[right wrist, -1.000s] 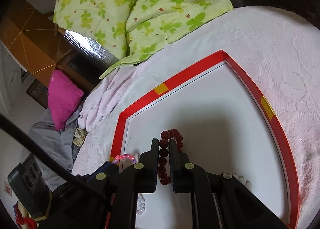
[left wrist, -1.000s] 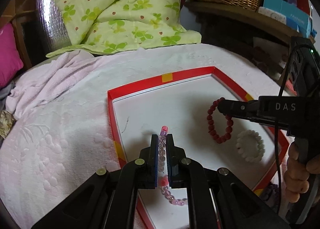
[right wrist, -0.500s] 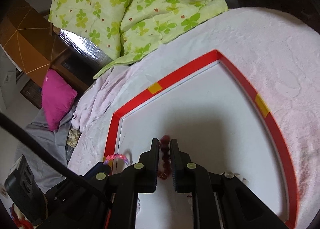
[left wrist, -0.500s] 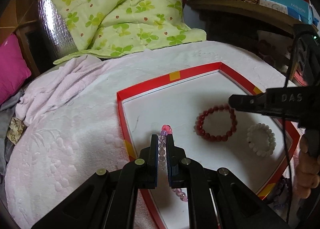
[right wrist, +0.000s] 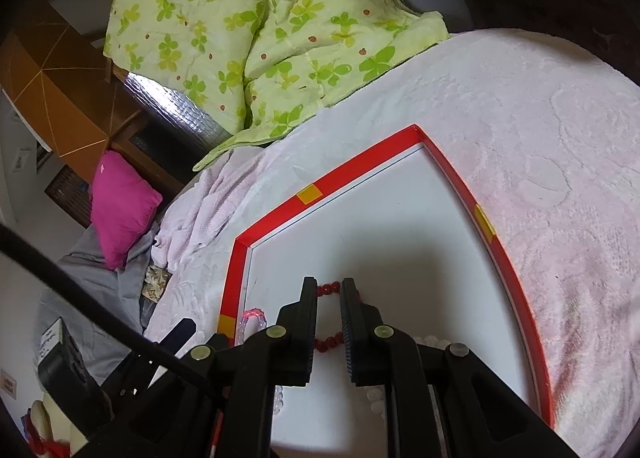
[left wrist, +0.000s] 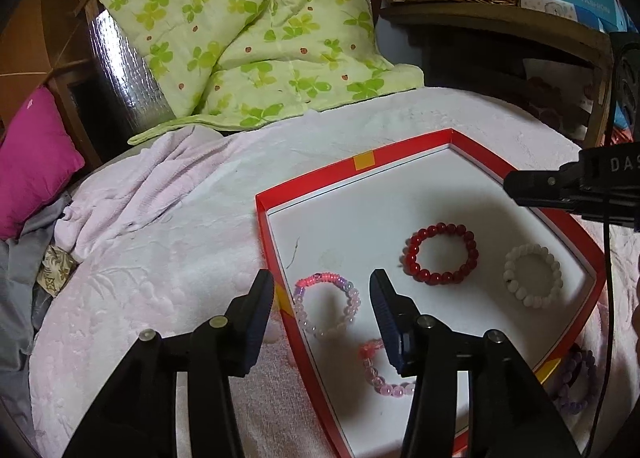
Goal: Organize jewelry
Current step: 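Carry both bracelets into the red tray and open both tools to release, then withdraw both open tools from the tray toward the remaining items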
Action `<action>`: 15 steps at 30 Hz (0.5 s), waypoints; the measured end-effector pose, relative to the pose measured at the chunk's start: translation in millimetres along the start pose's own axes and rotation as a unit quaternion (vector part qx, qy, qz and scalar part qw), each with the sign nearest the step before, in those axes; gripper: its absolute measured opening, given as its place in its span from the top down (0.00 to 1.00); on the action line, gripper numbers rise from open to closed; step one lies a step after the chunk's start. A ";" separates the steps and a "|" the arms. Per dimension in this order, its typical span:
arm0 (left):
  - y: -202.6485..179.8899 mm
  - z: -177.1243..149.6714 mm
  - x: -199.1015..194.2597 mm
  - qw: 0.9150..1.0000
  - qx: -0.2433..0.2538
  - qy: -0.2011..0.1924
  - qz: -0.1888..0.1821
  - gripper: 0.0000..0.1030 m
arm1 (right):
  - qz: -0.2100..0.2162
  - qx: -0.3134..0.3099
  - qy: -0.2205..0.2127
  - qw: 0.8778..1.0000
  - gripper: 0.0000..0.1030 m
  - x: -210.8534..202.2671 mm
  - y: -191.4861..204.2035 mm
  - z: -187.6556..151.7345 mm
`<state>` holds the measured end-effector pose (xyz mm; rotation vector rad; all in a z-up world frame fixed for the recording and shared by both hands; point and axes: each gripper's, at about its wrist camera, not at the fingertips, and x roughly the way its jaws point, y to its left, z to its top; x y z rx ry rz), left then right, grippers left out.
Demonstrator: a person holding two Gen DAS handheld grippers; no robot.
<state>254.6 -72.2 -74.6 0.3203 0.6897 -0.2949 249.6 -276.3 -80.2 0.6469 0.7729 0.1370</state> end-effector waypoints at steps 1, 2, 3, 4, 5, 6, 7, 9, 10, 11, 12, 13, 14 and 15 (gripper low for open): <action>-0.9 -1.0 -1.8 1.000 0.001 0.000 0.002 0.47 | 0.000 0.001 0.000 1.000 0.85 -2.4 -1.1 -0.4; -1.3 -2.5 -4.6 1.000 0.002 -0.002 0.004 0.44 | 0.000 0.002 0.000 1.000 0.84 -5.1 -1.9 -0.9; -1.9 -4.0 -8.5 1.000 0.003 -0.006 0.007 0.43 | 0.000 0.003 -0.002 1.000 0.82 -8.3 -2.6 -1.3; -2.0 -4.4 -10.5 1.000 0.004 -0.007 0.008 0.43 | 0.000 0.002 -0.005 1.000 0.79 -12.9 -3.2 -1.9; -2.3 -5.4 -13.5 1.000 0.004 -0.009 0.009 0.42 | 0.000 0.002 -0.007 1.000 0.78 -16.4 -3.7 -2.4; -2.4 -6.7 -17.7 1.000 0.004 -0.012 0.009 0.42 | 0.000 0.002 -0.008 1.000 0.77 -19.7 -4.0 -2.9; -2.4 -7.4 -20.1 1.000 0.005 -0.014 0.010 0.42 | 0.000 0.001 -0.008 1.000 0.77 -22.7 -4.6 -3.2; -2.1 -11.5 -27.5 1.000 0.009 -0.017 0.013 0.38 | -0.002 0.000 -0.008 1.000 0.77 -32.0 -6.7 -5.5; -1.7 -13.2 -29.2 1.000 0.009 -0.017 0.014 0.37 | -0.004 0.000 -0.007 1.000 0.77 -36.0 -7.9 -6.6; 0.8 -16.1 -32.7 1.000 0.008 -0.017 0.015 0.37 | -0.005 0.001 -0.008 1.000 0.77 -41.1 -9.6 -7.6; 3.7 -18.7 -35.4 1.000 0.003 -0.015 0.014 0.37 | -0.005 0.003 -0.008 1.000 0.77 -45.4 -12.1 -8.3; 6.3 -20.2 -36.6 1.000 -0.001 -0.013 0.012 0.37 | -0.007 0.005 -0.011 1.000 0.77 -51.4 -15.5 -9.0; 10.5 -23.3 -39.5 1.000 -0.010 -0.010 0.008 0.37 | -0.011 0.007 -0.014 1.000 0.77 -57.3 -19.2 -9.6; 13.6 -26.1 -42.2 1.000 -0.018 -0.008 0.003 0.37 | -0.014 0.008 -0.017 1.000 0.77 -61.6 -22.7 -10.1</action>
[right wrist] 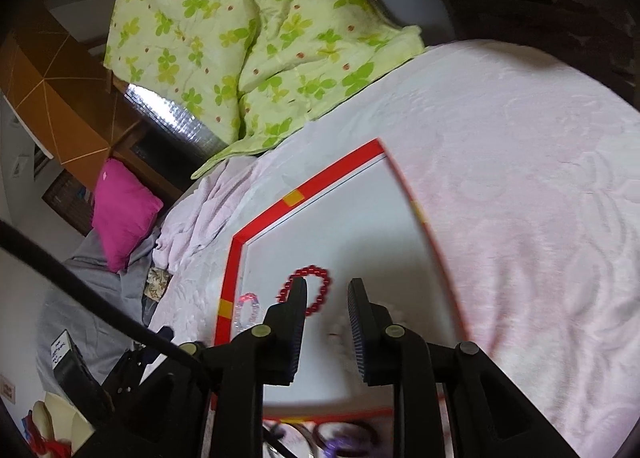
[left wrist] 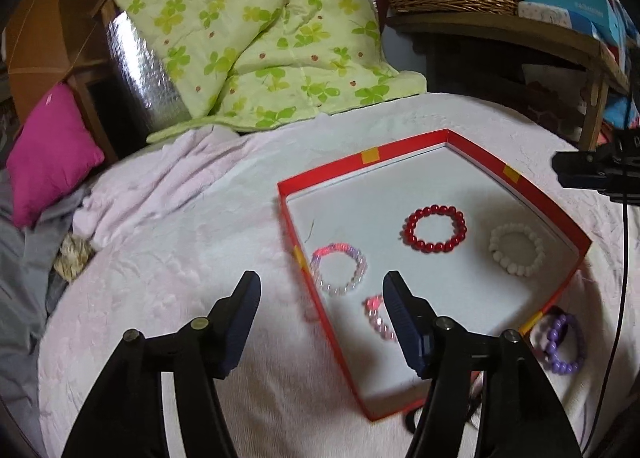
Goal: Organize jewelry
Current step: 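Withdraw both open tools from the tray toward the remaining items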
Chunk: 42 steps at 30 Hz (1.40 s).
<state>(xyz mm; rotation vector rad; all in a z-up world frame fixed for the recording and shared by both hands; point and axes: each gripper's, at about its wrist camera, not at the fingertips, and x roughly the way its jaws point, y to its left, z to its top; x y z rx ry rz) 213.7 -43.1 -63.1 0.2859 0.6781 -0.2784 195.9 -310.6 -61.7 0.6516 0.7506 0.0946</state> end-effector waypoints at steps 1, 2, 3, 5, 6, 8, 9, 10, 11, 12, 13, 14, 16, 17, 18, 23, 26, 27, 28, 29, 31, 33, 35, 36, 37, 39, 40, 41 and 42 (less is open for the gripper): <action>2.3 -2.1 -2.0 1.000 -0.005 0.001 -0.004 0.37 | -0.005 0.003 -0.004 1.000 0.77 -5.2 -5.1 -1.2; 3.9 -4.9 -5.2 1.000 -0.010 0.002 -0.007 0.37 | -0.010 0.007 -0.005 1.000 0.77 -8.6 -9.4 -2.5; 5.9 -9.1 -9.5 1.000 -0.016 0.004 -0.011 0.37 | -0.015 0.014 -0.005 1.000 0.77 -12.3 -14.9 -4.3; 7.2 -16.5 -16.2 1.000 -0.023 0.008 -0.014 0.37 | -0.021 0.027 0.001 0.999 0.77 -18.9 -25.9 -9.0; 8.0 -22.0 -20.6 0.999 -0.029 0.010 -0.017 0.36 | -0.022 0.030 0.003 0.999 0.77 -21.2 -28.8 -10.1; 9.2 -31.0 -26.6 0.999 -0.039 0.018 -0.024 0.33 | -0.020 0.038 0.005 0.999 0.77 -29.6 -35.4 -16.2; 10.8 -36.4 -30.0 0.998 -0.046 0.021 -0.027 0.33 | -0.017 0.044 0.005 0.999 0.77 -34.3 -37.9 -20.3; 12.4 -40.4 -32.2 0.998 -0.051 0.025 -0.029 0.33 | -0.014 0.051 0.007 0.999 0.77 -38.4 -40.4 -24.7; 13.3 -44.2 -33.6 0.997 -0.056 0.028 -0.032 0.33 | -0.010 0.057 0.010 0.998 0.77 -40.8 -42.0 -28.7; 14.0 -47.4 -34.4 0.997 -0.061 0.032 -0.035 0.33 | -0.006 0.063 0.014 0.998 0.75 -43.1 -43.9 -33.1; 14.5 -50.9 -33.7 0.996 -0.066 0.038 -0.040 0.33 | -0.004 0.070 0.018 0.997 0.71 -44.5 -45.7 -36.8; 14.8 -52.9 -32.8 0.996 -0.067 0.042 -0.043 0.32 | -0.006 0.077 0.023 0.997 0.68 -44.6 -48.2 -41.4; 12.2 -54.5 -25.9 0.995 -0.067 0.056 -0.047 0.32 | -0.008 0.086 0.031 0.996 0.62 -42.1 -51.4 -47.2; 10.6 -54.5 -22.8 0.995 -0.065 0.060 -0.049 0.32 | -0.008 0.092 0.042 0.995 0.62 -37.7 -52.7 -49.8; 7.7 -54.3 -19.3 0.995 -0.062 0.063 -0.052 0.32 | -0.009 0.095 0.049 0.994 0.62 -33.5 -53.1 -51.0; 3.8 -55.8 -4.8 0.994 -0.053 0.081 -0.050 0.32 | -0.016 0.106 0.059 0.992 0.62 -17.0 -52.7 -52.0; 7.6 -55.3 -1.2 0.993 -0.062 0.081 -0.059 0.32 | -0.018 0.105 0.059 0.993 0.62 -8.8 -50.5 -50.4; 8.0 -55.1 -0.4 0.993 -0.063 0.081 -0.059 0.31 | -0.019 0.104 0.060 0.993 0.62 -5.9 -49.7 -50.7; 7.5 -55.1 -0.2 0.993 -0.063 0.080 -0.058 0.30 | -0.019 0.104 0.062 0.992 0.62 -3.5 -49.0 -51.4; 7.1 -54.7 0.2 0.993 -0.061 0.080 -0.057 0.30 | -0.019 0.103 0.063 0.993 0.62 -1.6 -48.0 -52.6; 5.2 -52.4 1.2 0.994 -0.056 0.078 -0.054 0.30 | -0.021 0.095 0.062 0.993 0.62 1.8 -45.5 -52.1; 2.8 -51.0 3.1 0.994 -0.050 0.078 -0.052 0.30 | -0.025 0.082 0.059 0.995 0.62 6.1 -40.7 -50.0; 3.7 -50.5 3.7 0.994 -0.053 0.078 -0.052 0.30 | -0.017 0.078 0.060 0.995 0.62 9.0 -37.7 -48.5; 5.0 -50.7 2.9 0.994 -0.057 0.078 -0.053 0.30 | -0.013 0.077 0.061 0.995 0.62 9.3 -37.9 -48.4; 5.9 -51.0 1.2 0.994 -0.058 0.077 -0.050 0.30 | -0.010 0.077 0.064 0.995 0.62 9.3 -37.6 -49.0; 9.6 -52.0 -6.5 0.995 -0.060 0.068 -0.040 0.30 | -0.004 0.076 0.070 0.995 0.62 7.2 -36.9 -51.6; 11.9 -52.2 -9.3 0.995 -0.063 0.064 -0.042 0.30 | -0.002 0.073 0.072 0.995 0.62 4.9 -36.6 -53.7; 15.3 -53.4 -15.5 0.995 -0.071 0.057 -0.047 0.30 | 0.001 0.067 0.076 0.995 0.62 1.2 -36.0 -55.7; 17.8 -54.4 -20.5 0.994 -0.077 0.051 -0.052 0.30 | 0.003 0.063 0.078 0.995 0.62 -0.5 -35.8 -56.7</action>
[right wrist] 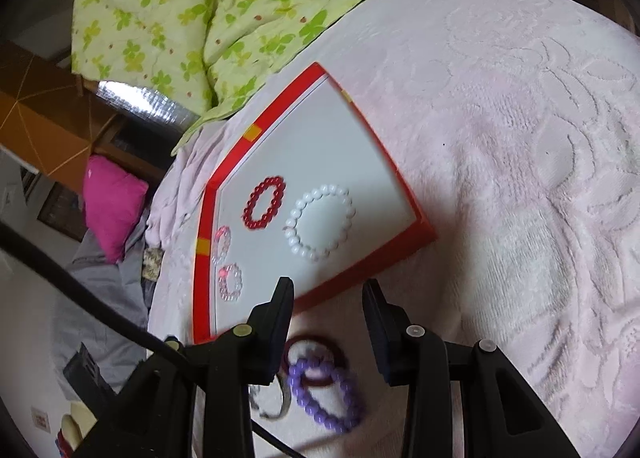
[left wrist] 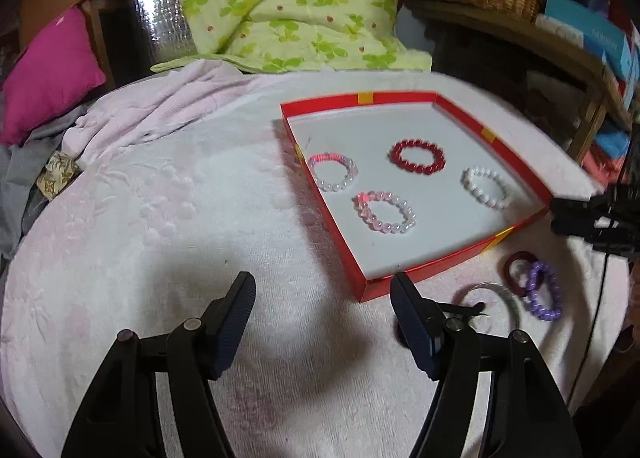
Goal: Organize jewelry
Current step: 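Withdraw both open tools from the tray toward the remaining items, then grasp the purple bead bracelet with the right tool while the left tool approaches the black hair tie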
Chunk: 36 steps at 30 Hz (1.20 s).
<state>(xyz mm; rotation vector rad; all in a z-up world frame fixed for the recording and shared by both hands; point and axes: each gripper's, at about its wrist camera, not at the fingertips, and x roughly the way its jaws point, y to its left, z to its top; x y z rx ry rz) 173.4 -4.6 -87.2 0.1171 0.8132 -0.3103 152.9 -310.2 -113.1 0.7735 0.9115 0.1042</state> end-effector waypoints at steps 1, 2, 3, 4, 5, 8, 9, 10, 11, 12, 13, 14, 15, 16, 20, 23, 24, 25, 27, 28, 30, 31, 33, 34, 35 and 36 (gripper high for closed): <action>1.1 -0.6 -2.8 1.000 -0.004 -0.002 -0.003 0.30 | 0.002 -0.006 0.004 1.000 0.62 -3.8 -0.4 -3.4; 2.8 -1.6 -6.2 1.000 -0.008 -0.004 -0.005 0.30 | 0.003 -0.011 0.007 1.000 0.62 -6.0 -0.8 -6.4; 3.9 -3.1 -9.7 1.000 -0.011 -0.004 -0.006 0.30 | 0.004 -0.017 0.012 1.000 0.62 -8.4 -1.7 -9.5; 4.8 -5.3 -12.5 1.000 -0.012 -0.004 -0.007 0.30 | 0.004 -0.023 0.019 1.000 0.62 -11.1 -2.1 -13.0; 5.3 -10.2 -16.8 1.000 -0.014 -0.003 -0.011 0.30 | 0.005 -0.027 0.022 0.999 0.62 -13.2 -2.6 -15.3; 5.6 -23.5 -22.8 0.999 -0.022 0.008 -0.030 0.30 | 0.012 -0.041 0.035 0.998 0.62 -17.7 -1.7 -27.6; 4.9 -29.9 -25.3 0.999 -0.024 0.013 -0.042 0.30 | 0.012 -0.046 0.042 0.998 0.62 -17.1 -1.2 -32.6; 4.0 -33.3 -26.5 0.998 -0.023 0.016 -0.048 0.30 | 0.010 -0.051 0.049 0.997 0.62 -15.7 0.0 -36.8; 3.3 -35.5 -27.7 0.998 -0.021 0.017 -0.051 0.30 | 0.002 -0.058 0.056 0.997 0.62 -13.3 1.5 -41.5; 1.3 -38.2 -28.9 0.998 -0.017 0.017 -0.054 0.30 | -0.006 -0.064 0.058 0.996 0.62 -11.4 2.8 -44.6; 0.0 -39.4 -29.0 0.998 -0.013 0.017 -0.056 0.30 | -0.015 -0.070 0.060 0.996 0.62 -8.9 3.4 -47.0; -1.4 -39.8 -28.7 0.998 -0.010 0.016 -0.058 0.30 | -0.023 -0.074 0.061 0.995 0.62 -6.1 3.6 -48.2; -2.5 -39.3 -27.6 0.998 -0.006 0.016 -0.062 0.30 | -0.028 -0.078 0.062 0.995 0.63 -3.4 3.7 -49.0; -2.8 -38.7 -27.0 0.998 -0.006 0.015 -0.065 0.30 | -0.037 -0.085 0.065 0.994 0.66 0.9 4.3 -50.2; -4.9 -35.5 -17.7 0.997 -0.010 0.022 -0.078 0.32 | -0.063 -0.117 0.060 0.989 0.87 4.9 10.3 -52.8; -13.0 -35.6 -12.8 0.996 0.004 0.026 -0.085 0.37 | -0.065 -0.116 0.055 0.990 0.90 4.3 8.0 -52.4; -17.0 -35.7 -11.6 0.995 0.011 0.028 -0.092 0.39 | -0.066 -0.115 0.053 0.990 0.90 3.6 8.4 -51.4; -20.5 -35.9 -11.2 0.995 0.017 0.028 -0.096 0.39 | -0.066 -0.111 0.049 0.990 0.90 1.4 7.5 -49.8; -26.5 -35.2 -11.0 0.994 0.026 0.025 -0.099 0.39 | -0.062 -0.104 0.040 0.992 0.90 -3.2 8.4 -46.1; -28.3 -34.6 -11.7 0.994 0.028 0.022 -0.102 0.39 | -0.059 -0.100 0.036 0.993 0.90 -5.6 9.3 -44.4; -31.1 -31.7 -13.5 0.993 0.028 0.011 -0.114 0.39 | -0.049 -0.092 0.024 0.994 0.90 -12.2 10.5 -41.0; -31.9 -30.3 -13.8 0.993 0.028 0.007 -0.115 0.39 | -0.045 -0.090 0.020 0.995 0.90 -14.9 11.6 -40.1; -35.0 -27.8 -13.8 0.994 0.031 -0.003 -0.109 0.39 | -0.036 -0.082 0.011 0.996 0.90 -20.2 12.3 -37.6; -35.8 -26.8 -12.4 0.993 0.032 -0.003 -0.109 0.39 | -0.032 -0.079 0.008 0.996 0.90 -21.8 12.7 -36.5; -37.1 -25.2 -10.4 0.993 0.032 -0.002 -0.112 0.39 | -0.025 -0.073 0.006 0.997 0.90 -24.0 11.8 -34.9; -38.0 -24.3 -8.0 0.993 0.029 0.002 -0.118 0.39 | -0.021 -0.068 0.005 0.997 0.90 -25.0 11.2 -33.8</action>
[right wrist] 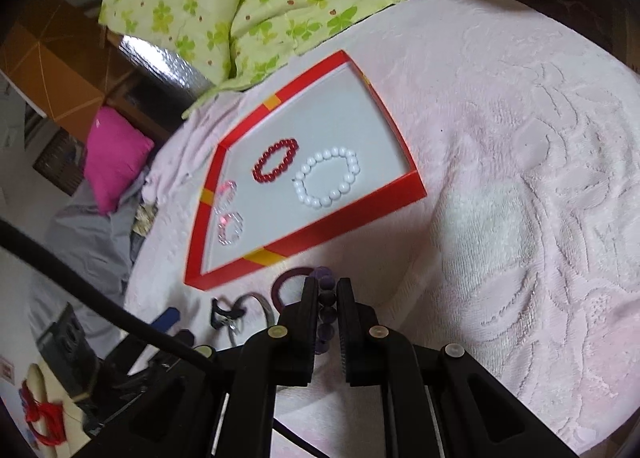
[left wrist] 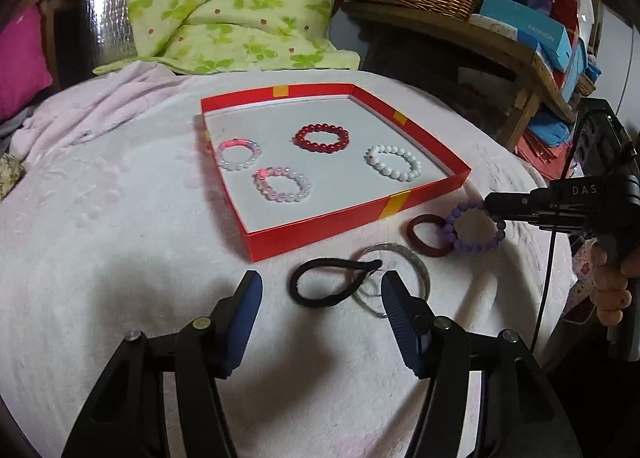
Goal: Organize jewelry
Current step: 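Grasp the purple bead bracelet with the right tool while the left tool approaches the black hair tie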
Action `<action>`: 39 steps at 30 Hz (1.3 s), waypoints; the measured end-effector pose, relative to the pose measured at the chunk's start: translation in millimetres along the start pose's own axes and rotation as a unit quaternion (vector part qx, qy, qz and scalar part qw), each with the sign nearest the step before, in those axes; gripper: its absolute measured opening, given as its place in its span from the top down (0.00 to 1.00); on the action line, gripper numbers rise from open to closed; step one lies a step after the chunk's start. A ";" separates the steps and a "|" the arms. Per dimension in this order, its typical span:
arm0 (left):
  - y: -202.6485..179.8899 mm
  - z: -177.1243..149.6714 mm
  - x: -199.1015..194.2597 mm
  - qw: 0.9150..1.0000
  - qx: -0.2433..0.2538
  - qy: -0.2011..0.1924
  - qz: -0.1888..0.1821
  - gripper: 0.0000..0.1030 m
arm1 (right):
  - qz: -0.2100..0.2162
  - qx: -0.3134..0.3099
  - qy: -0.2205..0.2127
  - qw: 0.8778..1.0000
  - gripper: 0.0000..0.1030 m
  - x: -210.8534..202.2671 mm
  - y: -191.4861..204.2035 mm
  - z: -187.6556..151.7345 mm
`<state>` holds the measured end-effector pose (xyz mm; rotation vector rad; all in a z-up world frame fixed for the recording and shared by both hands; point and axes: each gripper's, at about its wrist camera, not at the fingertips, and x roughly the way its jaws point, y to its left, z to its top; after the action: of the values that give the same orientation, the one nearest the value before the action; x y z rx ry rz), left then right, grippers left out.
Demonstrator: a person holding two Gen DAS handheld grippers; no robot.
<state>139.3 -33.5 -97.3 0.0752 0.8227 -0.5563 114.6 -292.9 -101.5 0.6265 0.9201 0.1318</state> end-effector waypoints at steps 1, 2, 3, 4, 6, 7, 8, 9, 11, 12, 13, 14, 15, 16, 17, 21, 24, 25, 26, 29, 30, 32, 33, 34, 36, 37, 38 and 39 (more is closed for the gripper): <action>0.4 0.6 2.4 1.000 -0.006 0.003 -0.005 0.39 | 0.004 0.005 0.000 1.000 0.90 -0.9 -1.0 0.7; 0.6 1.5 5.9 1.000 -0.013 0.006 -0.010 0.39 | 0.010 0.009 0.001 1.000 0.90 -1.4 -2.0 1.4; -0.2 2.3 8.4 1.000 -0.015 0.007 -0.011 0.39 | 0.012 0.011 0.001 1.000 0.90 -1.1 -2.2 1.4; -1.5 3.3 10.6 1.000 -0.016 0.007 -0.011 0.39 | 0.013 0.012 0.002 1.000 0.90 -1.0 -2.3 1.2; -4.7 5.3 13.2 1.000 -0.014 0.004 -0.015 0.39 | 0.015 0.013 0.004 1.000 0.90 -0.2 -1.8 0.4; -6.1 6.2 14.0 1.000 -0.015 0.002 -0.020 0.39 | 0.017 0.014 0.005 1.000 0.90 0.0 -1.9 0.2; -7.3 7.9 15.2 0.999 -0.017 0.000 -0.028 0.38 | 0.018 0.015 0.005 1.000 0.90 0.2 -1.6 0.2; -7.8 9.2 16.7 0.999 -0.021 -0.001 -0.031 0.35 | 0.019 0.016 0.006 1.000 0.90 0.5 -1.8 0.1; -9.5 12.0 21.5 0.999 -0.027 -0.003 -0.027 0.33 | 0.020 0.019 0.008 1.000 0.90 3.0 -2.1 0.4; -10.5 12.9 24.8 0.999 -0.027 0.000 -0.025 0.32 | 0.020 0.019 0.010 1.000 0.90 4.0 -2.3 0.1; -11.8 13.5 28.0 0.999 -0.027 0.004 -0.023 0.32 | 0.020 0.019 0.011 1.000 0.90 5.2 -1.8 -0.1; -12.8 13.7 31.4 0.999 -0.025 0.010 -0.022 0.32 | 0.021 0.019 0.013 1.000 0.90 6.6 -1.3 -0.5; -14.1 13.4 35.6 0.999 -0.021 0.017 -0.017 0.32 | 0.021 0.019 0.014 1.000 0.90 7.2 -0.9 -0.8; -14.3 12.5 37.5 0.999 -0.020 0.020 -0.014 0.32 | 0.021 0.018 0.015 0.999 0.90 7.8 -0.4 -1.0; -14.5 11.6 39.5 0.999 -0.018 0.024 -0.011 0.32 | 0.021 0.018 0.016 0.999 0.90 8.9 0.5 -1.3; -16.5 8.4 42.5 1.000 -0.010 0.027 -0.012 0.32 | 0.018 0.017 0.020 0.999 0.90 13.4 2.5 -1.2; -16.6 7.8 41.4 1.000 -0.004 0.024 -0.013 0.44 | 0.017 0.016 0.021 1.000 0.90 15.0 3.0 -1.5; -16.3 7.8 41.3 1.000 -0.004 0.024 -0.014 0.49 | 0.017 0.016 0.021 1.000 0.90 15.2 3.1 -1.6; -15.5 7.5 40.7 1.000 -0.004 0.025 -0.017 0.55 | 0.017 0.016 0.021 1.000 0.90 15.3 3.3 -1.6; -17.6 6.6 36.7 0.999 0.000 0.024 -0.027 0.72 | 0.020 0.016 0.020 0.999 0.90 14.8 3.0 -1.4; -20.2 6.0 34.4 0.999 0.009 0.022 -0.027 0.77 | 0.021 0.016 0.019 0.999 0.90 14.2 2.6 -1.1; -22.9 6.0 31.6 0.999 0.019 0.018 -0.025 0.84 | 0.026 0.016 0.015 0.999 0.90 12.4 2.4 -1.0; -23.7 5.8 29.1 0.999 0.022 0.016 -0.028 0.90 | 0.027 0.016 0.014 0.999 0.90 11.7 2.0 -0.7; -23.6 6.2 28.2 0.999 0.022 0.016 -0.032 0.90 | 0.028 0.016 0.013 0.999 0.90 10.6 2.1 -0.5; -22.9 6.5 23.9 0.999 0.021 0.013 -0.040 0.91 | 0.029 0.016 0.012 0.999 0.90 9.3 1.7 -0.3; -22.7 6.5 22.5 0.999 0.023 0.012 -0.040 0.91 | 0.030 0.015 0.012 0.999 0.90 9.1 1.5 -0.2; -21.8 6.4 19.7 0.999 0.025 0.009 -0.038 0.91 | 0.030 0.015 0.012 0.999 0.90 8.9 1.4 0.0; -20.2 6.5 17.9 0.999 0.024 0.008 -0.038 0.91 | 0.030 0.015 0.012 0.999 0.90 8.7 1.3 0.0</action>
<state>143.3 -60.4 -102.7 0.0919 0.8300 -0.6474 120.1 -288.7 -106.9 0.6817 0.9275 0.1801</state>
